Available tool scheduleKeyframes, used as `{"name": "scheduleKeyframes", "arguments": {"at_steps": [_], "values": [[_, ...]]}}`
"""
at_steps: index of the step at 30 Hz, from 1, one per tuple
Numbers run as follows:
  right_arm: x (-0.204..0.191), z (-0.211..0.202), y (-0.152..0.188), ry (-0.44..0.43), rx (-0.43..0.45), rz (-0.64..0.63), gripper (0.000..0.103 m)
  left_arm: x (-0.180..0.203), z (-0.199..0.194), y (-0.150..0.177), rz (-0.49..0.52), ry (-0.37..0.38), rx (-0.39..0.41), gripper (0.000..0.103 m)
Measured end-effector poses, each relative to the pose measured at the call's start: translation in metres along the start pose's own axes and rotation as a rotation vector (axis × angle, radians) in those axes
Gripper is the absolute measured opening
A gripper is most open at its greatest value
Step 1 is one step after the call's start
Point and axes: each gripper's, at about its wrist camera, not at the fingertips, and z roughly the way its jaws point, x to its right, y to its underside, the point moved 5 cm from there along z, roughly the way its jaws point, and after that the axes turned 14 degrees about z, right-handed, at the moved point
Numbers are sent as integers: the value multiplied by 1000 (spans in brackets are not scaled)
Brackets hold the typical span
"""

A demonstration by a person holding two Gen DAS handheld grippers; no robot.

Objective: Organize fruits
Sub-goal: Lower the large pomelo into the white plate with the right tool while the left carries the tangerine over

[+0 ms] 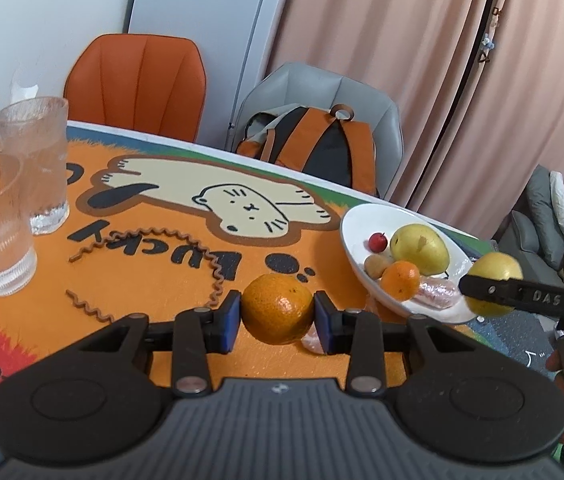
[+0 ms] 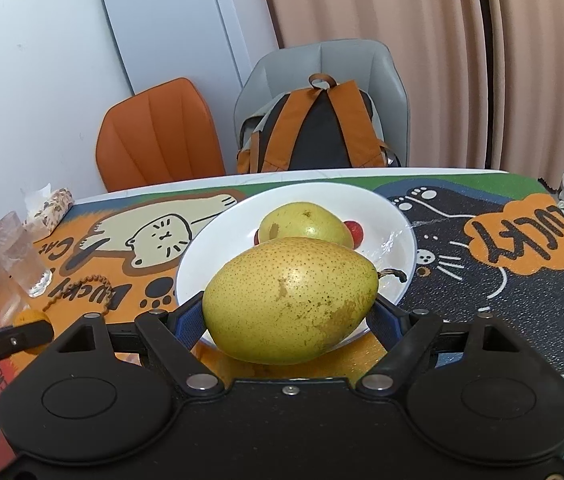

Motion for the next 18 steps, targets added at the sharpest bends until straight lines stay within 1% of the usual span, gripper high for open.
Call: {"name": "scheduleKeyframes", "arguments": {"at_steps": [8, 9, 12, 13, 18], "values": [[5, 15, 0, -4, -42, 37, 81, 12, 6, -11, 16, 22, 10, 37], [5, 16, 0, -3, -42, 34, 82, 14, 7, -11, 18, 25, 10, 37], [4, 10, -2, -13, -12, 24, 90, 20, 11, -13, 23, 33, 9, 37], [4, 7, -3, -12, -1, 17, 90, 21, 12, -14, 26, 36, 9, 37], [9, -4, -2, -10, 0, 19, 90, 29, 17, -15, 35, 50, 7, 37]]}}
